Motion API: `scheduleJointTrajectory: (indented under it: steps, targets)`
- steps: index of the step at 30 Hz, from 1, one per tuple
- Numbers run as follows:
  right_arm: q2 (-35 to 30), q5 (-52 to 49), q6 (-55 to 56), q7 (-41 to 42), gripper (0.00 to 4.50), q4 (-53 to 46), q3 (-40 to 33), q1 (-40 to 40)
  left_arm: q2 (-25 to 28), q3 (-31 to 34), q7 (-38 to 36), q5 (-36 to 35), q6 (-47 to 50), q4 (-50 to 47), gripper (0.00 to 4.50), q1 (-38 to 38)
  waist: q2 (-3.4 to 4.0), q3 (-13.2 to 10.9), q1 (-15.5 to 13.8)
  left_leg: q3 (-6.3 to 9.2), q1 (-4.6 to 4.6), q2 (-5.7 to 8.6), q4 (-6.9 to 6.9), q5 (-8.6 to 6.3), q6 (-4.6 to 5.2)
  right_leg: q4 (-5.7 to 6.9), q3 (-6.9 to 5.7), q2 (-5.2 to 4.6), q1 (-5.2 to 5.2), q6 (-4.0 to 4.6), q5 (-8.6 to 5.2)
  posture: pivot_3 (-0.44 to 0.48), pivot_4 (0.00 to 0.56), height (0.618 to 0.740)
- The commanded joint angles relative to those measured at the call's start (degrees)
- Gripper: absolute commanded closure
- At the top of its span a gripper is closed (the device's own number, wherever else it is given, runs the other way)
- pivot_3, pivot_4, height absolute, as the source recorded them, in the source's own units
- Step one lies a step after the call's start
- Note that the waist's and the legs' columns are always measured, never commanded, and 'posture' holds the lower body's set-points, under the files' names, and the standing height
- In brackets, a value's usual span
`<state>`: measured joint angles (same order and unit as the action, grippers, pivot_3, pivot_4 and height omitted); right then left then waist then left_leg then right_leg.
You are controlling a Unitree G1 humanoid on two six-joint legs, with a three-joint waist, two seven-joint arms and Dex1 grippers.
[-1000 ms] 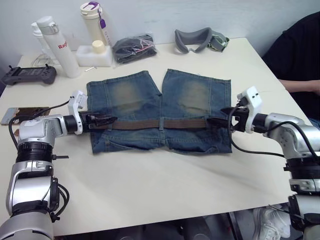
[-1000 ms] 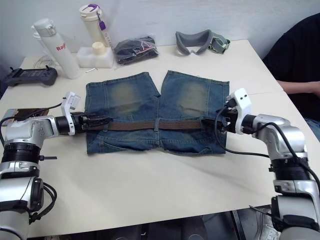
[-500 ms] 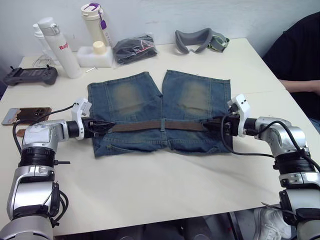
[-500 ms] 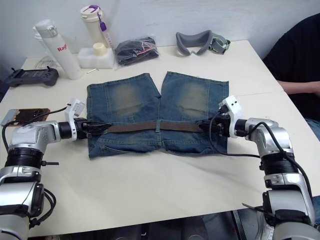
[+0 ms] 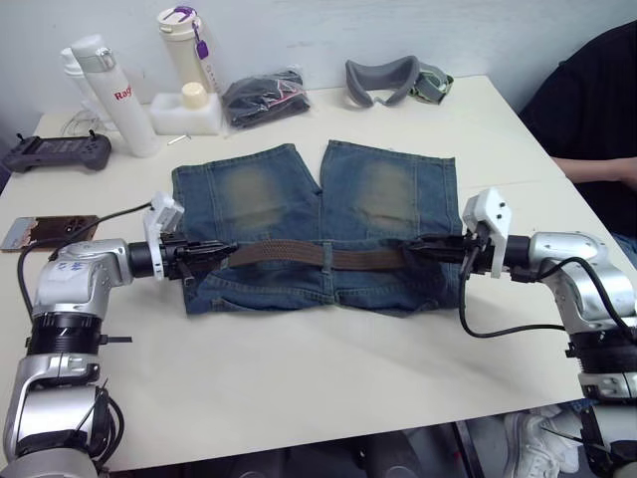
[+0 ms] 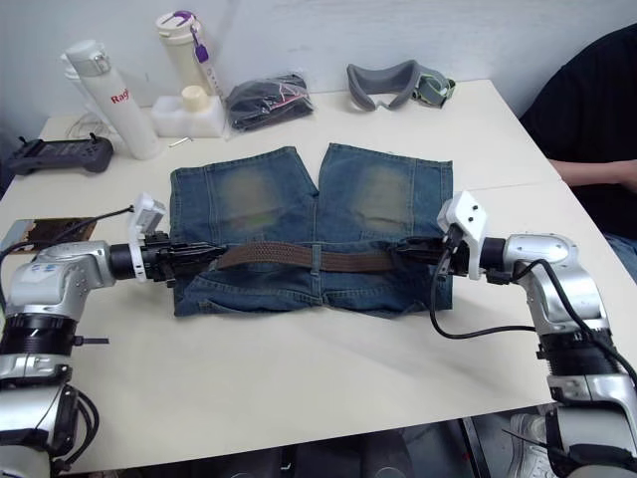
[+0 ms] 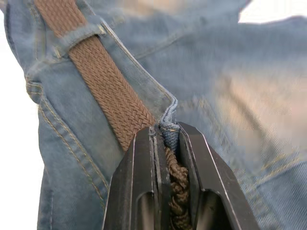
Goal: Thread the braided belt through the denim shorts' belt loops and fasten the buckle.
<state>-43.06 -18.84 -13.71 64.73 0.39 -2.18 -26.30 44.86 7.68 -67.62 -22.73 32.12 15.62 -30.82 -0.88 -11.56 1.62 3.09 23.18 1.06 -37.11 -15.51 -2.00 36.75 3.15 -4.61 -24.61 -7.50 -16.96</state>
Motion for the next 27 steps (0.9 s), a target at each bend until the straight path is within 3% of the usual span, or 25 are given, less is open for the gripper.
scheduleJointTrajectory:
  steps: [1,4,7,9,12,14,17,23,25,27]
  targets:
    - [0.56,5.02,17.0,-3.61,4.45,-6.0,-3.9,7.62,1.22,4.92,-3.67,-5.14,-3.4,-10.72,4.5,6.29,0.0,0.0,-0.09,0.0,0.01,0.0,-0.01,0.0,0.0,0.0,0.0,0.0,0.0,0.0,0.0,0.0,0.15,0.74]
    - [0.91,10.67,37.1,-4.97,4.45,-9.63,-5.9,20.07,3.44,6.79,-8.62,-7.73,-5.79,-19.3,4.5,15.07,-0.01,0.0,-0.25,-0.04,0.02,-0.01,0.0,-0.15,0.16,-0.15,0.05,-0.02,0.06,-0.01,0.0,0.0,0.15,0.74]
    - [2.38,18.85,62.52,-9.07,4.45,-9.15,-7.37,32.17,5.76,7.89,-12.15,-9.79,-6.94,-25.33,4.5,22.46,-0.02,0.01,-0.4,-0.09,-0.05,0.03,-0.01,-0.22,0.26,-0.41,0.09,-0.04,0.15,-0.01,0.01,0.0,0.15,0.74]
    - [3.23,22.69,73.73,-11.8,4.45,-7.05,-7.59,37.14,6.57,7.93,-13.82,-9.87,-8.49,-27.47,4.5,26.73,-0.03,0.01,-0.28,-0.14,-0.32,0.03,0.0,-0.26,0.33,-0.44,0.11,-0.03,0.38,-0.02,0.01,0.0,0.15,0.74]
    - [3.69,28.59,83.2,-16.0,4.45,-3.07,-7.98,40.01,11.28,4.7,-17.22,-4.8,-11.67,-27.66,4.5,33.48,-0.1,-0.02,0.17,-0.26,-1.71,-0.11,0.26,-0.57,0.39,-0.84,0.11,0.04,1.79,0.13,-0.09,0.0,0.15,0.74]
    - [1.42,28.46,84.21,-17.35,4.45,-0.81,-6.05,41.75,13.68,3.44,-17.31,-3.47,-11.21,-26.72,4.5,35.76,-0.19,0.03,0.46,-0.4,-2.38,-0.35,0.27,-0.88,0.32,-1.02,0.17,0.22,2.39,1.16,-0.68,0.0,0.15,0.74]
    - [-3.48,24.7,84.2,-18.93,3.04,2.17,-4.41,43.79,16.37,4.28,-19.63,-9.3,-3.67,-26.44,3.42,35.14,-0.21,0.02,0.31,-0.43,-2.81,-0.72,0.23,-1.13,0.44,-0.97,0.18,0.22,2.8,1.25,-0.95,0.0,0.15,0.74]
    - [-12.42,18.49,88.01,-22.87,0.2,11.15,-5.58,44.68,19.16,8.22,-21.87,-19.38,6.93,-22.02,0.83,29.09,-0.23,0.02,-0.05,-0.4,-2.96,-0.74,0.09,-1.21,0.51,-0.96,0.13,0.21,3.04,1.23,-0.96,0.0,0.15,0.74]
    - [-15.06,15.32,88.33,-23.8,0.0,15.82,-6.32,43.88,20.95,9.6,-23.48,-23.53,12.19,-20.65,0.06,27.88,-0.24,0.01,0.11,-0.39,-2.98,-0.75,0.08,-1.21,0.51,-0.95,0.12,0.23,3.05,1.24,-0.97,0.0,0.15,0.74]
    - [-17.3,11.94,87.48,-24.03,0.0,21.29,-7.28,42.31,23.49,10.88,-24.65,-28.14,16.3,-19.43,0.06,27.71,-0.24,0.01,0.38,-0.42,-2.98,-0.75,0.12,-1.22,0.51,-0.96,0.15,0.24,3.04,1.23,-0.98,0.0,0.15,0.74]
